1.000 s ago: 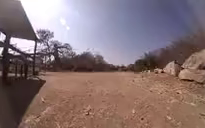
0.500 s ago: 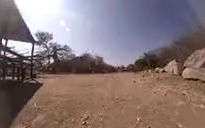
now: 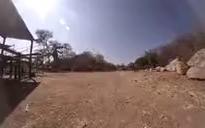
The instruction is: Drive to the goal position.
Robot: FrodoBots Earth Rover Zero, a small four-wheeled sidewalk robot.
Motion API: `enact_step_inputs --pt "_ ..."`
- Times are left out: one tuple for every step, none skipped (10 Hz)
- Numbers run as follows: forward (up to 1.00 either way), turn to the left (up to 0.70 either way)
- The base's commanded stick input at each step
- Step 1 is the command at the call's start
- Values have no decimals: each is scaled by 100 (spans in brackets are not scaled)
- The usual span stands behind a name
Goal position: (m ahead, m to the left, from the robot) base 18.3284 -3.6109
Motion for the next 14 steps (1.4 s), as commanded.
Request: enact_step_inputs --pt "50 0" --pt "50 0" --pt "50 0" --pt "50 0" --pt "50 0" --pt "50 0" --pt "50 0" --pt "50 0" --pt "50 0" --pt "50 0" --pt "50 0" --pt "50 0" --pt "50 0" --pt "50 0"
